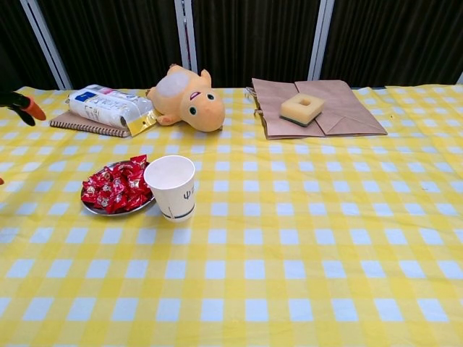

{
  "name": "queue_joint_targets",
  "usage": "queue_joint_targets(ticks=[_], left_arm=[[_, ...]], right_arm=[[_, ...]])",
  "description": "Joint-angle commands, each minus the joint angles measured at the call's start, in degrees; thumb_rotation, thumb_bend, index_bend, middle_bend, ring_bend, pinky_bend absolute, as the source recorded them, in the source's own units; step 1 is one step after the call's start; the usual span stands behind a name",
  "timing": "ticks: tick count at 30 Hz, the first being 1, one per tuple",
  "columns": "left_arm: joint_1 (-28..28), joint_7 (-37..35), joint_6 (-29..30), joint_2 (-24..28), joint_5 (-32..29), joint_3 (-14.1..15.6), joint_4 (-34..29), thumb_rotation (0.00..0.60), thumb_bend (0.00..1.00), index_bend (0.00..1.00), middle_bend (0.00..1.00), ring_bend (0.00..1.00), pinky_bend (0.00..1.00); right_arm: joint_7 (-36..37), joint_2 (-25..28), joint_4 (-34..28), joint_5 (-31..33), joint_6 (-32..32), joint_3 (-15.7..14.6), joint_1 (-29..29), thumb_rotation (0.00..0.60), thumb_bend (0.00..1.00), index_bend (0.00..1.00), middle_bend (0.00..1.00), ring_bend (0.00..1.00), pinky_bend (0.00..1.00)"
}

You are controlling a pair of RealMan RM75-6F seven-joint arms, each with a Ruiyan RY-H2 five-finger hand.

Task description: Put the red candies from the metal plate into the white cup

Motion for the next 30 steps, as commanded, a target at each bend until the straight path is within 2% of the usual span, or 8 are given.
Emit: queue_joint_targets(ticks=[1,8,16,22,30], left_arm=[[-5.61,6.92,-3.32,-3.42,-8.07,-1.51,0.19,0.600,0.13,0.17,0.17,0.84,0.92],[-12.24,14.72,-3.40,-9.26,-18.55,-1.51,4.27,0.600,0.13,0.15,0.15,0.87,0.92],[-18.08,19.22,-3.64,-15.77,-26.84,-1.15,10.33,0.600,0.17,0.15,0.16,0.87,0.92],[-20.73,20.98,-3.03,-18.48,-29.92,-0.13,13.01,0.600,0.16,0.18,0.18,0.87,0.92],[-22.41,21.17,-2.59,-19.53,-31.67,1.33,14.71,0.600,0.16,0.20,0.18,0.87,0.92]], right_arm=[[0.45,0.16,-0.17,0.04,-0.06,0.01,0.03,0.600,0.42,0.00,0.00,0.00,0.00],[1.64,0.53,-0.59,-0.17,-0.18,-0.08,0.19,0.600,0.42,0.00,0.00,0.00,0.00],[3.10,0.93,-0.77,0.10,-0.17,0.10,0.24,0.600,0.42,0.00,0.00,0.00,0.00],[3.87,1.13,-0.92,0.33,-0.16,0.29,0.27,0.600,0.42,0.00,0.00,0.00,0.00],[3.85,1.20,-1.13,0.13,-0.06,0.22,0.27,0.600,0.42,0.00,0.00,0.00,0.00]])
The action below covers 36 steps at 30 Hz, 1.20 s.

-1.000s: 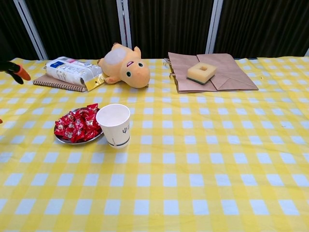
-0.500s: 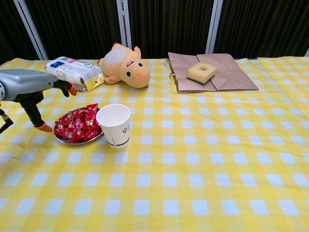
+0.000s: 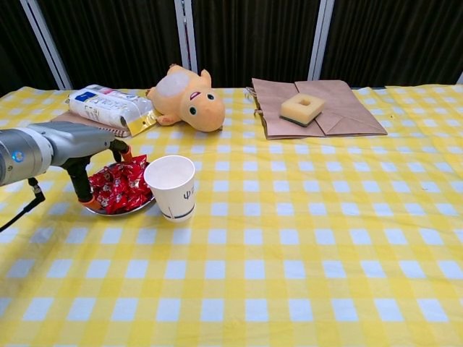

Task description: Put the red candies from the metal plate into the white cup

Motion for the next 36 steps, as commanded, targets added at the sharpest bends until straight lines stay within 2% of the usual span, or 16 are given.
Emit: queue_joint_targets(ticks=[1,11,19,28,36], left_arm=[[-0.39,-0.18,0.09,-0.26,-0.27,0.42,0.38,0.600,0.16,0.21,0.18,0.87,0.92],[-1.40,-1.01,0.42,-1.75,-0.65,1.61,2.11,0.600,0.17,0.23,0.20,0.87,0.92],[-2.12,-1.37,1.01,-2.88,-0.27,2.25,3.23,0.600,0.24,0.27,0.25,0.88,0.92],[-2.60,-1.26,1.96,-3.93,0.19,2.92,4.25,0.600,0.33,0.34,0.33,0.89,0.93],[-2.79,-0.63,2.89,-4.45,0.70,3.65,4.75,0.600,0.42,0.41,0.45,0.89,0.93]], right_arm=[[-0.03,0.00,-0.06,0.01,0.04,0.02,-0.02,0.600,0.42,0.00,0.00,0.00,0.00],[-0.22,0.07,-0.35,-0.06,0.20,-0.05,-0.15,0.600,0.42,0.00,0.00,0.00,0.00],[-0.11,0.19,-0.55,-0.10,0.13,-0.11,-0.16,0.600,0.42,0.00,0.00,0.00,0.00],[0.00,0.34,-0.73,-0.20,0.10,-0.15,-0.11,0.600,0.42,0.00,0.00,0.00,0.00],[0.01,0.34,-0.81,-0.32,0.27,-0.21,-0.19,0.600,0.42,0.00,0.00,0.00,0.00]])
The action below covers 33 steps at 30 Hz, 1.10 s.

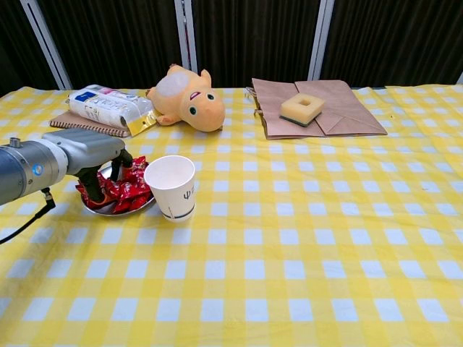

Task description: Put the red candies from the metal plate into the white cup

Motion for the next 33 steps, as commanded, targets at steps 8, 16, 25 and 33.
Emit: queue_joint_targets(ticks=[8,16,25,33], left_arm=[[0.12,0.66,1.20,0.17,0.46,0.52,0.54,0.600,0.45,0.49,0.58,0.90,0.93],[0.54,-0.10,1.73,0.50,1.38,0.38,0.89,0.600,0.46,0.54,0.66,0.91,0.94],[0.92,-1.29,2.33,1.99,2.56,-0.55,-0.19,0.600,0.46,0.55,0.69,0.91,0.94],[1.35,-2.03,3.47,4.94,4.15,-1.12,-4.11,0.600,0.46,0.55,0.69,0.91,0.94]], right_arm=[[-0.07,0.04,-0.09,-0.05,0.09,-0.01,-0.03,0.600,0.42,0.00,0.00,0.00,0.00],[-0.19,0.00,-0.10,-0.08,0.24,-0.03,-0.13,0.600,0.42,0.00,0.00,0.00,0.00],[-0.07,0.08,-0.07,0.06,0.26,0.01,-0.21,0.600,0.42,0.00,0.00,0.00,0.00],[-0.03,0.11,-0.12,0.02,0.39,0.05,-0.25,0.600,0.42,0.00,0.00,0.00,0.00]])
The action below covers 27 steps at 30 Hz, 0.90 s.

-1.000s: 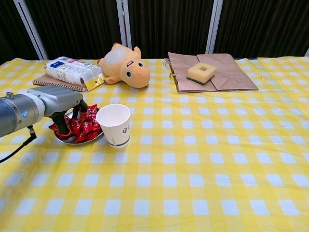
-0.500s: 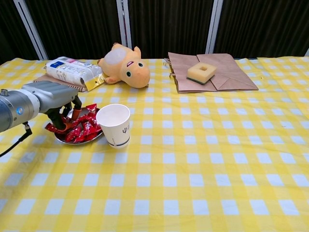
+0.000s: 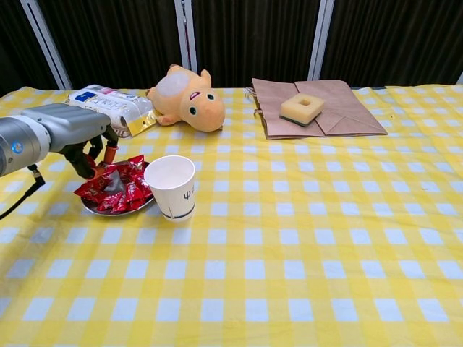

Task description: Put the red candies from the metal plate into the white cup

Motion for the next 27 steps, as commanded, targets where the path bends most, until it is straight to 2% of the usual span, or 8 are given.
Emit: queue_joint_targets(ticks=[1,15,21,27], left_arm=[[0.18,-0.13,0.64,1.33,0.92,-0.10,-1.85,0.600,0.46,0.55,0.69,0.91,0.94],[-1.74,1.54,3.46,7.04,2.65,-3.34,-12.69,0.600,0.46,0.55,0.69,0.91,0.94],[-3.45,3.01,4.08,7.17,1.78,-4.67,-16.10,0.600,0.46,0.55,0.69,0.91,0.94],[-5.50,5.12,4.55,5.18,0.29,-4.68,-17.42,0.600,0.46,0.55,0.69,0.91,0.94]], right_arm=[[-0.05,-0.05,0.02,-0.09,0.06,-0.03,-0.02,0.600,0.42,0.00,0.00,0.00,0.00],[-0.32,-0.06,-0.03,0.05,-0.03,0.06,0.00,0.600,0.42,0.00,0.00,0.00,0.00],[-0.17,0.01,-0.06,0.09,0.11,0.15,-0.04,0.600,0.42,0.00,0.00,0.00,0.00],[-0.02,0.02,-0.04,0.05,0.16,0.17,-0.03,0.600,0.42,0.00,0.00,0.00,0.00]])
